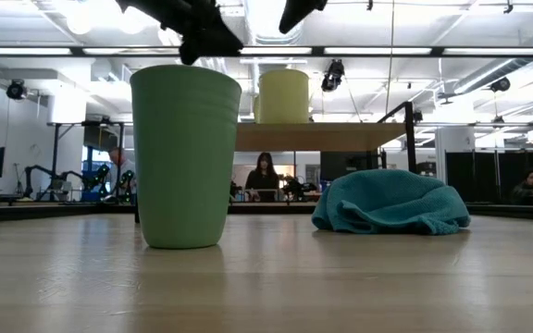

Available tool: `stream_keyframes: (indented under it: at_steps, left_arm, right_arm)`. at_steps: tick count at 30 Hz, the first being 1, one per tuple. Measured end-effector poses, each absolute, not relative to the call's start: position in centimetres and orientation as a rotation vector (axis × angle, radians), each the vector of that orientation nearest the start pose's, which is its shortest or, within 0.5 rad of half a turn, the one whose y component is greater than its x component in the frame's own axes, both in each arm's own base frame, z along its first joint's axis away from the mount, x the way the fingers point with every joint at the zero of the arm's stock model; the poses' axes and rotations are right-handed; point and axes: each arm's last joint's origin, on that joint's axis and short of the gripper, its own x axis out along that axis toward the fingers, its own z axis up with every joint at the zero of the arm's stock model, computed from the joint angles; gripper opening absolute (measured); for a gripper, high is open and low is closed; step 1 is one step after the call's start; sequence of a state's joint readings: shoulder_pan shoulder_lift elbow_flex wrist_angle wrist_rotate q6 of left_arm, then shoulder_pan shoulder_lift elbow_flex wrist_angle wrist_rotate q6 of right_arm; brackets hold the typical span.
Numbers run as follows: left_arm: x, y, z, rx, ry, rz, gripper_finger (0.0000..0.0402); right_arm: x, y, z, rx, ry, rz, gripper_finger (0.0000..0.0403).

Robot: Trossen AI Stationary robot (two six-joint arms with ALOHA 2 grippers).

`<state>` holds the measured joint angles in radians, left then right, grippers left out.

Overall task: Stack small to large cups/mugs on shelf
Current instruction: Adjust the transparent cup on the shelf

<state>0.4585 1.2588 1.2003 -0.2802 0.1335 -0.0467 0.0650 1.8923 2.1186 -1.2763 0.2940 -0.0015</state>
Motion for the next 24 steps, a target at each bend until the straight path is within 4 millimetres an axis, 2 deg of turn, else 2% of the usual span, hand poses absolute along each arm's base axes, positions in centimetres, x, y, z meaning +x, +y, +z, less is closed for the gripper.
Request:
stream_keyframes:
  at_steps: [3, 7, 12, 15, 19, 24]
  left_arm:
    - [24.0, 11.4, 37.1, -0.157, 0.353, 0.329, 0.0093]
    - [22.3, 10.5, 38.6, -0.159, 0.291, 0.313, 0.0093]
    - [19.8, 8.7, 39.5, -0.327, 0.299, 0.200, 0.0093]
    - [18.6, 7.4, 39.0, -0.367, 0.353, 0.119, 0.0093]
    - [17.7, 6.0, 38.7, -0.322, 0.376, 0.065, 0.0093]
    - [17.9, 4.7, 37.2, -0.314, 0.424, 0.005, 0.0093]
  right_arm:
    - [38.0, 1.9, 38.7, -0.183, 0.984, -0.195, 0.0043]
    - [38.4, 2.0, 39.0, -0.214, 0.940, -0.173, 0.0043]
    - [38.7, 1.4, 39.2, -0.197, 0.903, -0.192, 0.0043]
    - [38.9, 1.0, 39.3, -0.191, 0.887, -0.206, 0.0043]
    - [38.9, 0.4, 39.3, -0.170, 0.887, -0.225, 0.0043]
    - [38.9, 0.4, 39.3, -0.174, 0.888, -0.226, 0.0043]
